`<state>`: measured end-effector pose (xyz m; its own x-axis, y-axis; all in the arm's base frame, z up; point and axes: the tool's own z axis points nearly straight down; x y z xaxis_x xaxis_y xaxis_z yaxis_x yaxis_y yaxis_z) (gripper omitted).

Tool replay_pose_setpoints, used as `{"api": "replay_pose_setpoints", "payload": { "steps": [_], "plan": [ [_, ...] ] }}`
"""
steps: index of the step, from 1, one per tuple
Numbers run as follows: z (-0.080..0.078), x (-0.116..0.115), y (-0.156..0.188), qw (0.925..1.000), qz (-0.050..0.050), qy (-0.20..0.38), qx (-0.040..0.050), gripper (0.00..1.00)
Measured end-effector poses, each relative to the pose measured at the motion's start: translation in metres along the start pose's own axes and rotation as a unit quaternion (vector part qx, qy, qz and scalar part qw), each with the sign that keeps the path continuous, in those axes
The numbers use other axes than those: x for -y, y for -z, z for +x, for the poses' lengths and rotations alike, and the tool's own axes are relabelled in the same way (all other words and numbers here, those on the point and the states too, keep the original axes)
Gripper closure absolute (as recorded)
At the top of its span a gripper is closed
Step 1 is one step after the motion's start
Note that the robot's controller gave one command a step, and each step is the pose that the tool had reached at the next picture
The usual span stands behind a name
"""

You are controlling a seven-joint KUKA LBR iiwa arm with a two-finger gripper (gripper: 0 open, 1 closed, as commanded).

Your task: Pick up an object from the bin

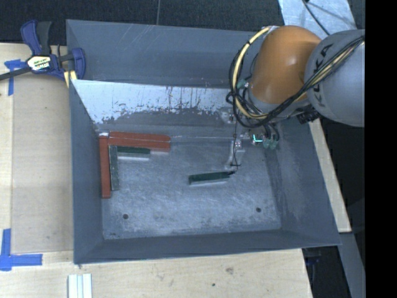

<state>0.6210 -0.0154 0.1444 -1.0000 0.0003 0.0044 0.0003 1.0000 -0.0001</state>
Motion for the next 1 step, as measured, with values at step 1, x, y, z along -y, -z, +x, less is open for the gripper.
{"api": "replay_pose_setpoints", "payload": {
  "steps": [1],
  "plan": [
    [0.0289,-0.0254,-0.0746,0.9870,0.000,0.161,0.0028,0.00]
  ]
}}
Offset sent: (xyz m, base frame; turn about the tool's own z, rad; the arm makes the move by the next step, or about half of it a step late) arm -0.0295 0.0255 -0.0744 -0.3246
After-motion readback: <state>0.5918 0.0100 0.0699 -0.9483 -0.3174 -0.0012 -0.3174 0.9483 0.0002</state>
